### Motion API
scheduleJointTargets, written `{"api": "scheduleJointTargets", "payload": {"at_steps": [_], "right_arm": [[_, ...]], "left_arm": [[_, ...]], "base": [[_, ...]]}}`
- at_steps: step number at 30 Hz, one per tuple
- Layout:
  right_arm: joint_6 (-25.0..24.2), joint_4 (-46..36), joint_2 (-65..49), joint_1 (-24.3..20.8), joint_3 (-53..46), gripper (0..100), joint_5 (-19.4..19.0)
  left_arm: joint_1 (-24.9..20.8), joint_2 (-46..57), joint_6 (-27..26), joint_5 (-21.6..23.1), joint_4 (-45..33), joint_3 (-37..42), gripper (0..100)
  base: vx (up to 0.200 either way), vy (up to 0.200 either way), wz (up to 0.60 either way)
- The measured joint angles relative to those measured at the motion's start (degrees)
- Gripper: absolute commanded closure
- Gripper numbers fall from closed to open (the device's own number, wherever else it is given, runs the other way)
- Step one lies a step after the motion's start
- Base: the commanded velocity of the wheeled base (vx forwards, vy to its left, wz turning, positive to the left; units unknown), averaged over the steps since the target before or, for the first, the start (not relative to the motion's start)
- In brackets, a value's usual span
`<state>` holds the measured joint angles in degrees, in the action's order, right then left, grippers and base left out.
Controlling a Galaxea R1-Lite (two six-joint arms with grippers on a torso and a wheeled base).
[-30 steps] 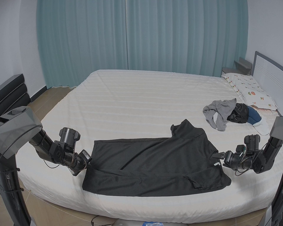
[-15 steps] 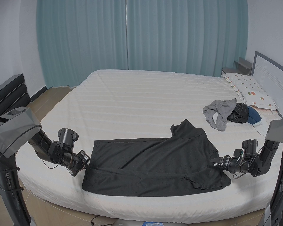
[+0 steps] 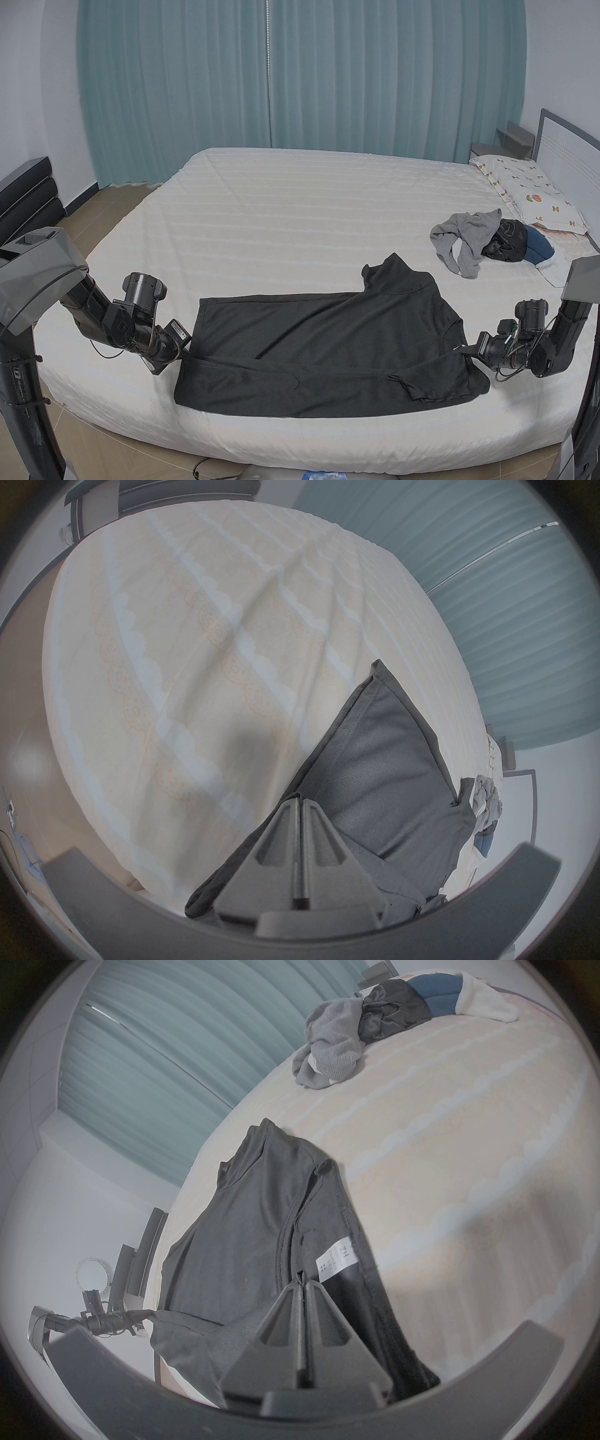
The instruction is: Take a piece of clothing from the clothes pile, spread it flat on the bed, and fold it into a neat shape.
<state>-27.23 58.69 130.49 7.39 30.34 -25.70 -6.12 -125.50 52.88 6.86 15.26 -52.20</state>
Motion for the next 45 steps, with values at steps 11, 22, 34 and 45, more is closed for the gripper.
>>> {"api": "scheduleJointTargets", "payload": {"at_steps": [11,22,34,45], "right_arm": [[-2.7,0.1,-1.1,1.8,0.4,100,0.0],[-2.5,0.0,-1.2,1.2,0.0,0,0.0],[-4.8,0.0,-1.5,0.9,0.2,0,-0.4],[-13.1,0.0,-3.4,1.2,1.2,0,-2.0]], "left_arm": [[-0.1,0.0,0.0,0.0,-0.1,-0.1,100],[-0.1,-0.1,0.1,0.0,-0.2,-0.2,0],[0.1,0.2,0.4,0.2,-0.1,0.1,0],[1.0,1.1,0.8,0.9,0.1,0.1,0]], "base": [[0.000,0.000,0.00],[0.000,0.000,0.00],[0.000,0.000,0.00],[0.055,0.000,0.00]]}}
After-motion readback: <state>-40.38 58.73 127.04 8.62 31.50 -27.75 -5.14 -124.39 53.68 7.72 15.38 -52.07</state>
